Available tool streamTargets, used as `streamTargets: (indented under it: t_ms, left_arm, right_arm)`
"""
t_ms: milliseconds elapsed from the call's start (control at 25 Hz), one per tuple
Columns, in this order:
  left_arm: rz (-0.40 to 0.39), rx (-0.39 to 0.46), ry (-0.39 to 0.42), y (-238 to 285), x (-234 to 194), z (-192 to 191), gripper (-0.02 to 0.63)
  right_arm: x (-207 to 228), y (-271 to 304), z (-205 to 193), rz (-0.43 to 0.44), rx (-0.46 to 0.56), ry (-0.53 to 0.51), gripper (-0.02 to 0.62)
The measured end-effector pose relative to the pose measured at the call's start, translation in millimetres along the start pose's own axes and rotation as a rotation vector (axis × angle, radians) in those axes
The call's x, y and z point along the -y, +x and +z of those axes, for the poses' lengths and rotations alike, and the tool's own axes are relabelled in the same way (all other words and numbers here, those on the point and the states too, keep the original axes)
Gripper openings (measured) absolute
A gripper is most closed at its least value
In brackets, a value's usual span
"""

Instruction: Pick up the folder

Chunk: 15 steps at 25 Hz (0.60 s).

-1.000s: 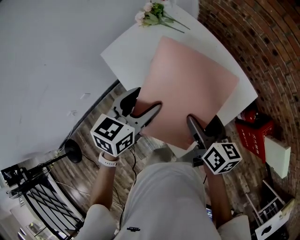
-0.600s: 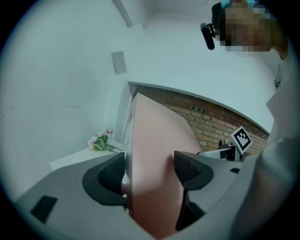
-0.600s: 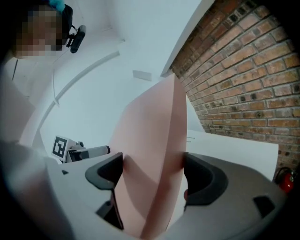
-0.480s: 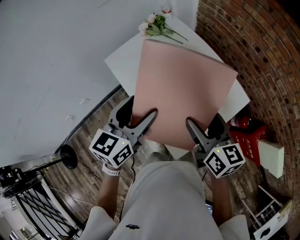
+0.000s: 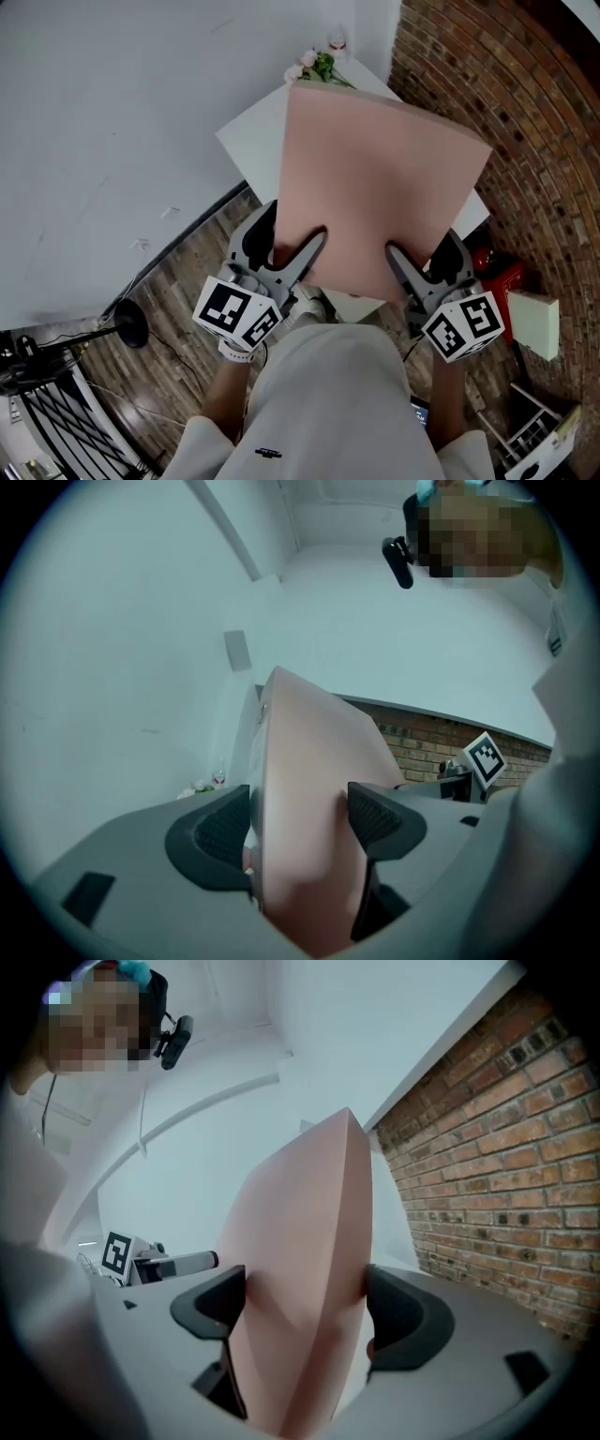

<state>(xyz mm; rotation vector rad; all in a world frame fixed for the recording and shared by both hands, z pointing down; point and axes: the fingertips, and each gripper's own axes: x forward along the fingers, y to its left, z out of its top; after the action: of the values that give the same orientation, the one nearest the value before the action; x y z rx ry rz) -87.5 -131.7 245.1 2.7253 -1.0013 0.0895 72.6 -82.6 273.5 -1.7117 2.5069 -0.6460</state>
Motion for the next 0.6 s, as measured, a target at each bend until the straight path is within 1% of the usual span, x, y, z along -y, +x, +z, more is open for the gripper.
streamTargets:
  t_ms: [360,600]
  left_arm:
    - [-0.009,0.129,0.025,-19,23,29,0.336]
    - [-0.039,0.159,0.036,-25,37,39,0.334]
  right_arm:
    - [-20,-26,37,0.009,0.086,-0.140,0.405]
    - [-28,-45,50,-0.016,0.126,-0.182,0.405]
